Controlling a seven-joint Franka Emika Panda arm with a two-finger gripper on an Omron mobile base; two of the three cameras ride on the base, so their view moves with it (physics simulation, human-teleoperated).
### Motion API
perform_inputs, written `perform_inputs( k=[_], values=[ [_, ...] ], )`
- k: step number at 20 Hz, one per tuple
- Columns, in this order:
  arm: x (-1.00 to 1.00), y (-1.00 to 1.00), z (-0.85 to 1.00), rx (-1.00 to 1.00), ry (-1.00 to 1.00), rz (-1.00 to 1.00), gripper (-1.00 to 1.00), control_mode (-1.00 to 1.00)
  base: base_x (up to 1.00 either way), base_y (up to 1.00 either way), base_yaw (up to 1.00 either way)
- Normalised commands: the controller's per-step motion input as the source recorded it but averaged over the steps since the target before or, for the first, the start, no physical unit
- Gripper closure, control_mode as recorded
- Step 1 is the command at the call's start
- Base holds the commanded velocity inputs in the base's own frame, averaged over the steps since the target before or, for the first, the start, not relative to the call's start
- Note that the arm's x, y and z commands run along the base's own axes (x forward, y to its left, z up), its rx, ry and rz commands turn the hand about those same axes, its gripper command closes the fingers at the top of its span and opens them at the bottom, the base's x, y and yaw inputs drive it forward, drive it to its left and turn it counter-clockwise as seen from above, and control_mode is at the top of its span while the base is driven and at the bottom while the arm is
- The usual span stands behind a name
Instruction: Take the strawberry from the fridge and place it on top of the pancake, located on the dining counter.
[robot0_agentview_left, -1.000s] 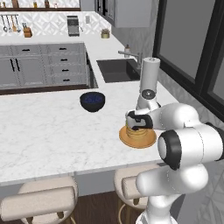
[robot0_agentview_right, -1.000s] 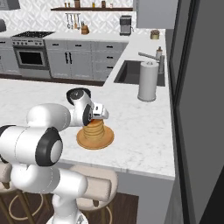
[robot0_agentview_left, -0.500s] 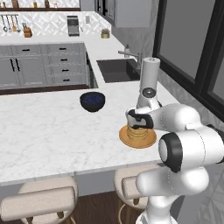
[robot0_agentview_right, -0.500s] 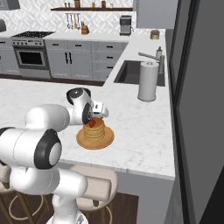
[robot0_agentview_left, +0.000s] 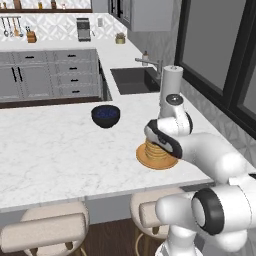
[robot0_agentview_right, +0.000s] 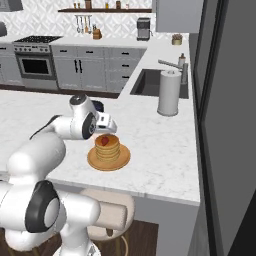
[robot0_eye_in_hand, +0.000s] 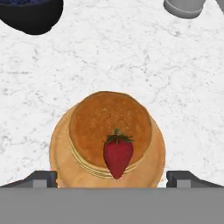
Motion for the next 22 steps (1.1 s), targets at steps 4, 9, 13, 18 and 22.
perform_inputs(
  k=[4,9,13,18,22],
  values=[
    [-1.00,0.62,0.67,0.04,0.24,0.11,-1.00,-1.00,0.00,0.00,0.00],
    [-0.97,0.85,0.57,0.00,0.29,0.09,-1.00,-1.00,0.00,0.00,0.00],
    [-1.00,0.84,0.00,-0.06,0.19,0.01,-1.00,-1.00,0.00,0.00,0.00],
    [-0.99,0.64,-0.37,-0.04,0.11,0.02,-1.00,-1.00,0.00,0.00,0.00],
    [-0.49,0.45,-0.42,0.00,0.06,0.01,-1.00,-1.00,0.00,0.00,0.00]
  ],
)
